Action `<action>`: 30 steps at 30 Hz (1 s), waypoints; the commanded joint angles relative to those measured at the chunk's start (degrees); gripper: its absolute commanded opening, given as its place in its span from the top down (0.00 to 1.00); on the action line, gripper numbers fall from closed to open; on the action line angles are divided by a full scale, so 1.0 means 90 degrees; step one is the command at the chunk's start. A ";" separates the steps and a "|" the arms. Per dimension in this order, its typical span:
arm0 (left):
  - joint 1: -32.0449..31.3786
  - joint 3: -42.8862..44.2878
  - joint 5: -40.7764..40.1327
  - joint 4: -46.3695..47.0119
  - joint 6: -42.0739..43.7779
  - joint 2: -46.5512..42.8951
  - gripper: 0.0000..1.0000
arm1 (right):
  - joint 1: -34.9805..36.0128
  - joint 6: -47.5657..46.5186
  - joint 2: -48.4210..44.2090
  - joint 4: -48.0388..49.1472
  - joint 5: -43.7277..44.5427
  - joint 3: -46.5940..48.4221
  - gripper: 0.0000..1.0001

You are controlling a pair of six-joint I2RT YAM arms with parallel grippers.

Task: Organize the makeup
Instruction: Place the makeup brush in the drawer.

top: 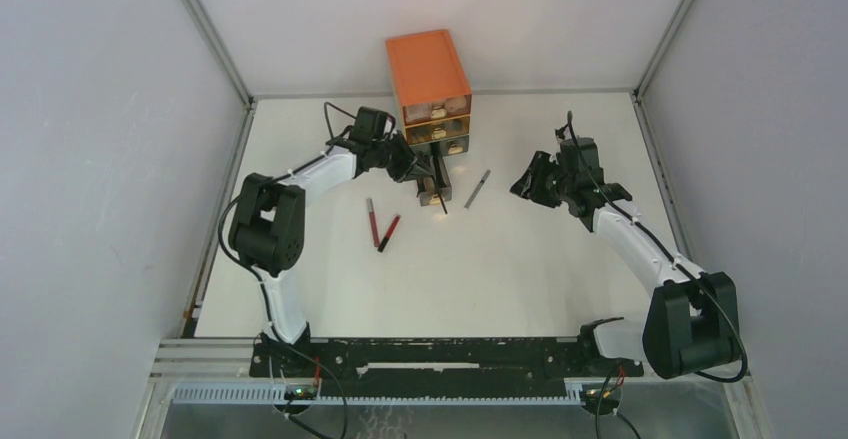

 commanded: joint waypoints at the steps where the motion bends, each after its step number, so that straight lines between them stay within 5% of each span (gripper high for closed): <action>1: 0.0156 0.0357 0.0098 0.0228 -0.0180 0.0230 0.98 | -0.0027 -0.0039 -0.0198 0.0092 -0.0015 -0.0013 0.52; 6: 0.0213 0.0458 0.0069 0.0254 -0.0138 0.0363 0.96 | -0.0029 -0.0031 -0.0246 0.0074 -0.0005 -0.0055 0.52; 17: 0.0226 0.0750 -0.0296 -0.0172 0.0093 0.0326 0.67 | -0.0022 -0.0010 -0.0336 0.0055 -0.0039 -0.0130 0.52; 30: 0.0021 0.0632 -0.0751 -0.0840 0.1171 -0.0725 0.66 | 0.0388 0.0079 -0.0123 0.0559 -0.0220 -0.0050 0.52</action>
